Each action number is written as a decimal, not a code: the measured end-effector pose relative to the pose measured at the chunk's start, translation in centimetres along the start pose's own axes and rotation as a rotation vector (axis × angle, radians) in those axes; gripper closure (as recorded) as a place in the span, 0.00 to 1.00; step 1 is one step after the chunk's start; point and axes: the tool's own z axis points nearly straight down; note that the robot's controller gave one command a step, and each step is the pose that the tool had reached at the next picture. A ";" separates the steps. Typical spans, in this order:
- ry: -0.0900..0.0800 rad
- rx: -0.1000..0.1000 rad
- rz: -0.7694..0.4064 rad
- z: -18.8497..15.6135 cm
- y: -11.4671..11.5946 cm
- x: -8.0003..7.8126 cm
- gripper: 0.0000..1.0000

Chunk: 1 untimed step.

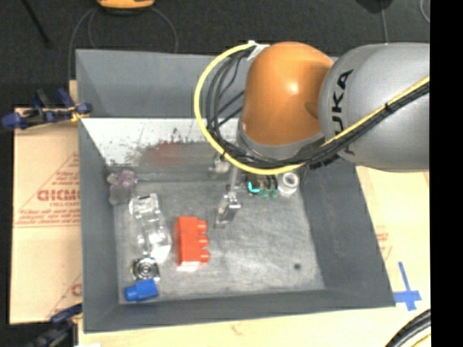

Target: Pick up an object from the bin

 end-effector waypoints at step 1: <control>0.000 0.003 -0.136 8.7 5.1 3.2 0.00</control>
Offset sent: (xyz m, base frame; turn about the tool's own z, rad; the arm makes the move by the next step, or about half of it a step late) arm -0.0314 0.0501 -0.0836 -0.1338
